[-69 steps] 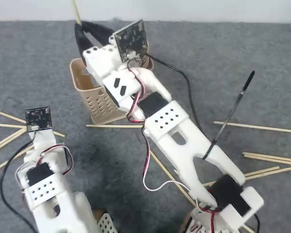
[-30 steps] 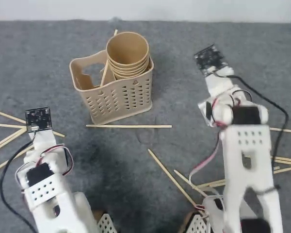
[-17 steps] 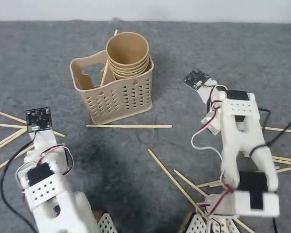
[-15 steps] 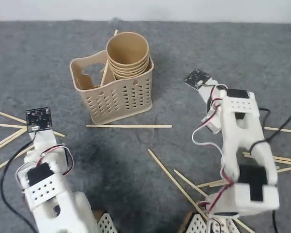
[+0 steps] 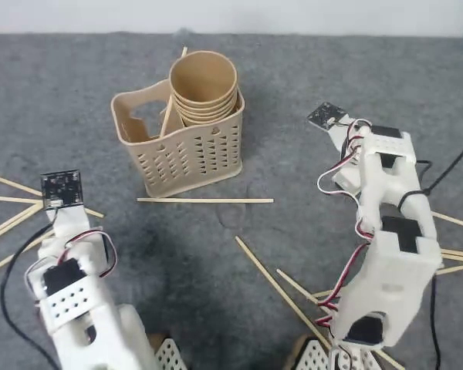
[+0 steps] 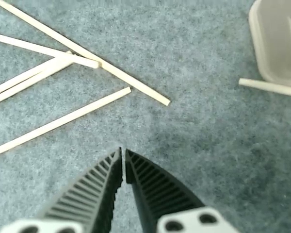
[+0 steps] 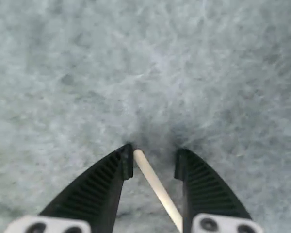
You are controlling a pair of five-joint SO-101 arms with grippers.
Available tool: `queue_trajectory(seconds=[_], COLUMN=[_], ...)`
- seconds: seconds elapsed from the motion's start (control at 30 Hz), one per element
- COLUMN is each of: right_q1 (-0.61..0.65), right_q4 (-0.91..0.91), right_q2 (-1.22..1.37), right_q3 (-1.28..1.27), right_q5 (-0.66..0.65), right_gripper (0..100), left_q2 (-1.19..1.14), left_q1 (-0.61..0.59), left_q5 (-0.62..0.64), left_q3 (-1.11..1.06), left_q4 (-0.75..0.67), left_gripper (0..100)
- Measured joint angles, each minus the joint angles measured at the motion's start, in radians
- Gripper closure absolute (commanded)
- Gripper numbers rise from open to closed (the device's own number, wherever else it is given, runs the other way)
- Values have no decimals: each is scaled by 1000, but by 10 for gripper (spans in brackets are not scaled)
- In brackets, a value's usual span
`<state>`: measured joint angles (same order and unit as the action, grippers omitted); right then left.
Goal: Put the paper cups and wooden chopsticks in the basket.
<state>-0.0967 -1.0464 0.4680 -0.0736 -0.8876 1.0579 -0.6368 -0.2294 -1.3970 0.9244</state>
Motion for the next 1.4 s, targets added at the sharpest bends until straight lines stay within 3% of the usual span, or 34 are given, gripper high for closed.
queue_trajectory(seconds=[0.2,0.4,0.53,0.7,1.07,1.4], right_q1=[-37,-44,-44,-2,287,620], right_q4=[2,-109,-127,-127,-61,302], right_q2=[-23,-213,-400,-641,-1134,-1266], right_q3=[14,11,11,11,11,11], right_q5=[0,5,104,339,1026,1316], right_gripper=[989,991,991,991,991,991], left_q2=[0,0,0,0,0,0], left_q1=[0,0,0,0,0,0], left_q5=[0,0,0,0,0,0], left_q3=[0,0,0,0,0,0], left_q4=[0,0,0,0,0,0], left_gripper=[987,987,987,987,987,987])
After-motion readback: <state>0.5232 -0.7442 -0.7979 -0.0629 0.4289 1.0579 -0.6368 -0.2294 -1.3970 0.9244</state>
